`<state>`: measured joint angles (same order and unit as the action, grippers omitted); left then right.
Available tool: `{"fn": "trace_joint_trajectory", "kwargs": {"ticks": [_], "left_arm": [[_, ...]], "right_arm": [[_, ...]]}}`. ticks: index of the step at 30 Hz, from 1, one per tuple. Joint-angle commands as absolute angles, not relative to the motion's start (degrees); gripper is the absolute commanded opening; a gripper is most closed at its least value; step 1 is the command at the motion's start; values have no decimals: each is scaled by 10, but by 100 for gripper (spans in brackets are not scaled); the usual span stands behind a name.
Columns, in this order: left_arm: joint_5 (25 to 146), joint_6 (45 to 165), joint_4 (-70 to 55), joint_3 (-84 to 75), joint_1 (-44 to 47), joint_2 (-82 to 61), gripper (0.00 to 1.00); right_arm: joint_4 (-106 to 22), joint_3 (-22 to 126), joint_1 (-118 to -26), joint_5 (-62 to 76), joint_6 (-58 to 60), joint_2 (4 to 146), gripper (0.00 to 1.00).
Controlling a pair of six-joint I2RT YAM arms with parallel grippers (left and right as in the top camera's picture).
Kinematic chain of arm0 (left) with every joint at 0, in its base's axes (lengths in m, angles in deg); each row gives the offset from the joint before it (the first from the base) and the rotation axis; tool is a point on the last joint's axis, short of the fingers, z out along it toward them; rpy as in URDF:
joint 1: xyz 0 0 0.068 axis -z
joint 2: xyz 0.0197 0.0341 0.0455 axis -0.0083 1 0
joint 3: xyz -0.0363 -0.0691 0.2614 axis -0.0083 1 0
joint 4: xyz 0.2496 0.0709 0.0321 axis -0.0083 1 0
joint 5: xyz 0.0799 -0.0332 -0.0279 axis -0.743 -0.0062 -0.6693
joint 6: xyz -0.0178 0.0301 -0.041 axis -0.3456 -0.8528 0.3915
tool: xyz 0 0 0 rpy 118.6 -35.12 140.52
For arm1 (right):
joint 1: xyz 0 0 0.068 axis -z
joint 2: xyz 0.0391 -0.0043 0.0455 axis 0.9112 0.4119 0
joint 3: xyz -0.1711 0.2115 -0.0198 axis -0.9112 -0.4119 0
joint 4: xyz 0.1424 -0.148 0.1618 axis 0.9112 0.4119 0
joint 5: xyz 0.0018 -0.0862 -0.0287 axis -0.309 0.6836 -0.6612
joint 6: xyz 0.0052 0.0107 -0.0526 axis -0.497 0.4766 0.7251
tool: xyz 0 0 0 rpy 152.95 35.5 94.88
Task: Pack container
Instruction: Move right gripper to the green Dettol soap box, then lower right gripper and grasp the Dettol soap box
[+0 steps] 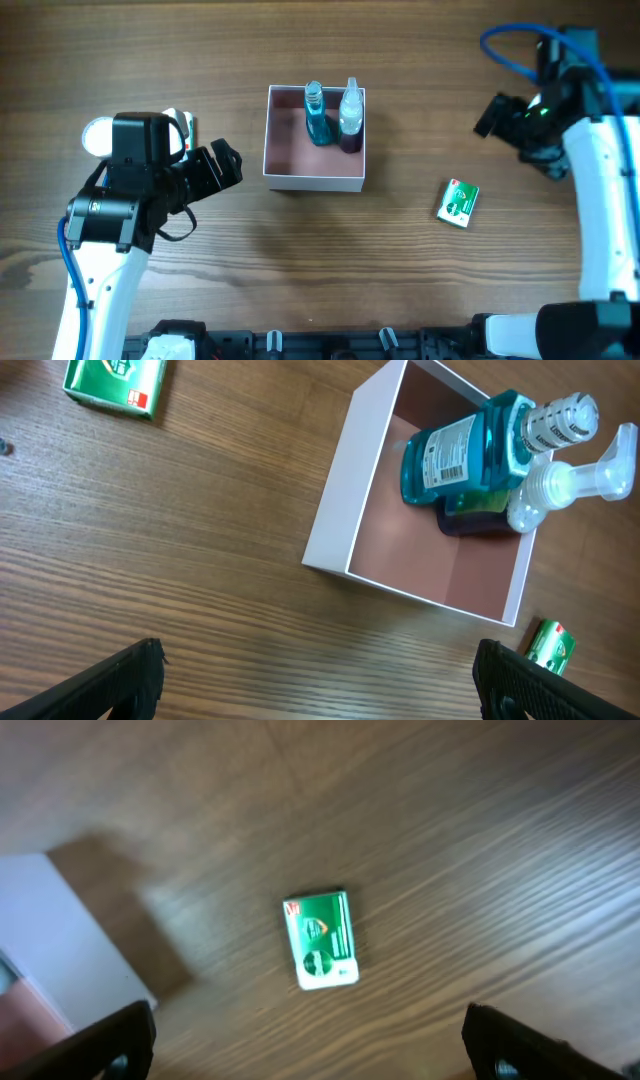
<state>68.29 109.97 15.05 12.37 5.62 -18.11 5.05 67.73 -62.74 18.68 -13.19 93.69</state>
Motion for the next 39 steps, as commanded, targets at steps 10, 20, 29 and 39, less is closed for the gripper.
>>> {"fn": "trace_joint_trajectory", "kwargs": {"ticks": [10, 20, 29, 39], "left_arm": [[677, 1107, 149, 112, 58, -181, 100], [677, 1107, 149, 112, 58, -181, 100], [677, 1107, 149, 112, 58, -181, 100], [677, 1107, 153, 112, 58, -181, 100]], "right_arm": [[-147, 393, -627, 105, -124, 943, 100], [-201, 377, -627, 105, -132, 1015, 99], [-214, 377, -627, 105, -130, 1058, 98], [-212, 377, -642, 105, -122, 1061, 86]]}}
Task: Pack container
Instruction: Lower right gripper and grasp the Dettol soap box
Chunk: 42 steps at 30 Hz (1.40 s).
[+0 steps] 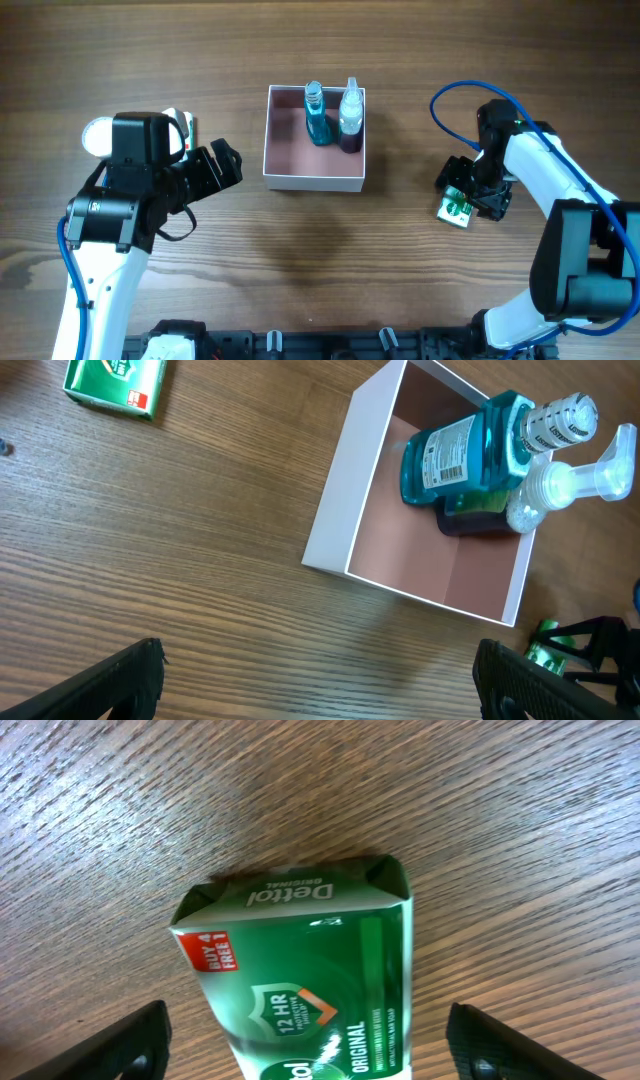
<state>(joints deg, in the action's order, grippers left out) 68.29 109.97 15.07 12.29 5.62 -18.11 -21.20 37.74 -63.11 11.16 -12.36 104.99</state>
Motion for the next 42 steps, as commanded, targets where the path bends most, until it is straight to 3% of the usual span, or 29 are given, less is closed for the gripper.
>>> {"fn": "trace_joint_trajectory", "kwargs": {"ticks": [1, 42], "left_arm": [[677, 1107, 153, 112, 58, -181, 100], [677, 1107, 154, 112, 58, -181, 100]], "right_arm": [[-212, 377, -644, 105, -122, 1061, 86], [-234, 358, -661, 135, -154, 1062, 81]]}}
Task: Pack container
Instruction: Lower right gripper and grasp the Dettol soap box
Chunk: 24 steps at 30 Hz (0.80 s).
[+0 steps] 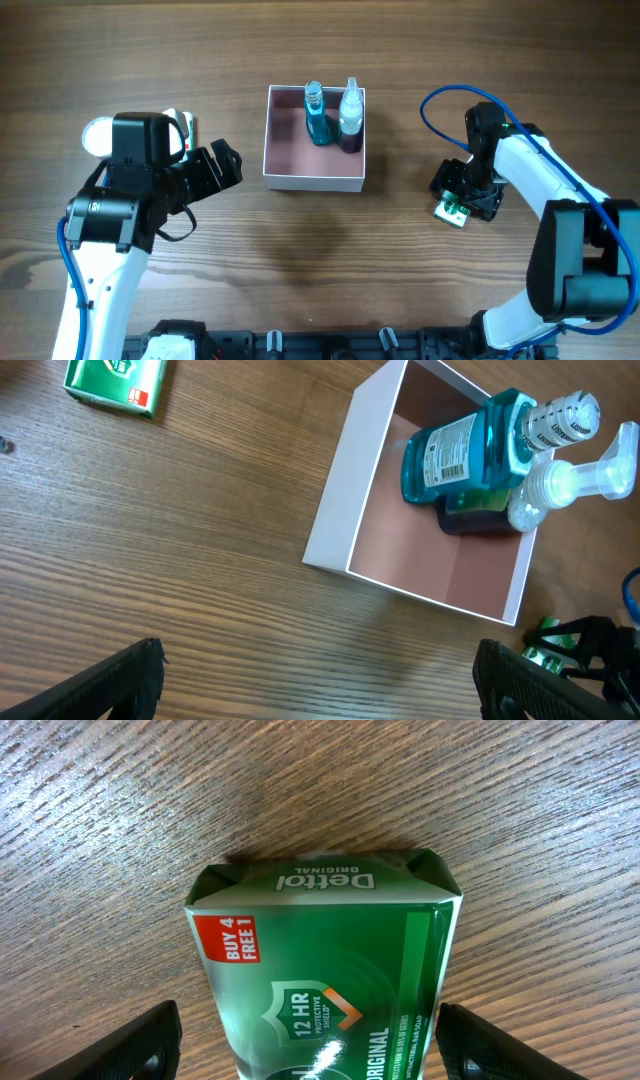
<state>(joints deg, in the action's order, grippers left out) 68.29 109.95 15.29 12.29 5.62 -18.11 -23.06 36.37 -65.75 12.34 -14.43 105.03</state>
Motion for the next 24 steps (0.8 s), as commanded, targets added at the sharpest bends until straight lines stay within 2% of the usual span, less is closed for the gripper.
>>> {"fn": "trace_joint_trajectory", "kwargs": {"ticks": [1, 9, 24], "left_arm": [[677, 1107, 154, 112, 58, -181, 100], [677, 1107, 155, 112, 58, -181, 100], [677, 1107, 156, 112, 58, -181, 100]], "right_arm": [[-234, 358, -661, 135, -154, 1062, 79], [-234, 358, -661, 135, -154, 1062, 59], [-242, 358, -661, 133, -152, 1154, 58]]}}
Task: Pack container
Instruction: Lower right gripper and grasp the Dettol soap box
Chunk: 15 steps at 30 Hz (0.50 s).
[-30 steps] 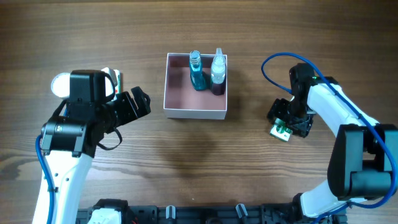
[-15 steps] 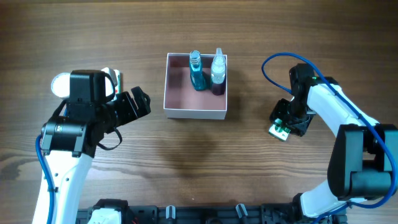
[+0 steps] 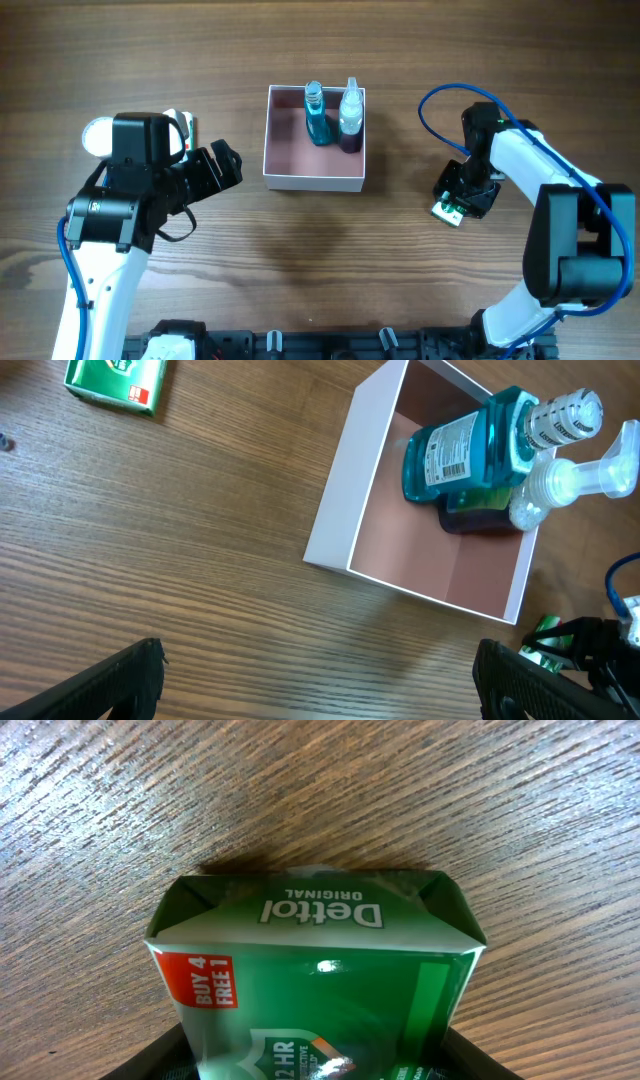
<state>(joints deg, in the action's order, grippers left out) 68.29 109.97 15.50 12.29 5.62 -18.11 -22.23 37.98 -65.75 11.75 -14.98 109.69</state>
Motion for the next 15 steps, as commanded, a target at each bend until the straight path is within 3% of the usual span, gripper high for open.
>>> {"fn": "trace_joint_trajectory", "kwargs": {"ticks": [1, 9, 13, 15], "left_arm": [[677, 1107, 156, 112, 58, -181, 100], [677, 1107, 155, 112, 58, -181, 100], [677, 1107, 156, 112, 58, -181, 100], [677, 1107, 156, 112, 58, -181, 100]], "right_arm": [[-242, 358, -661, 133, -152, 1154, 55], [-233, 370, -661, 133, -152, 1149, 22], [-220, 399, -661, 134, -143, 1114, 17], [-207, 421, -661, 135, -134, 1088, 9]]}}
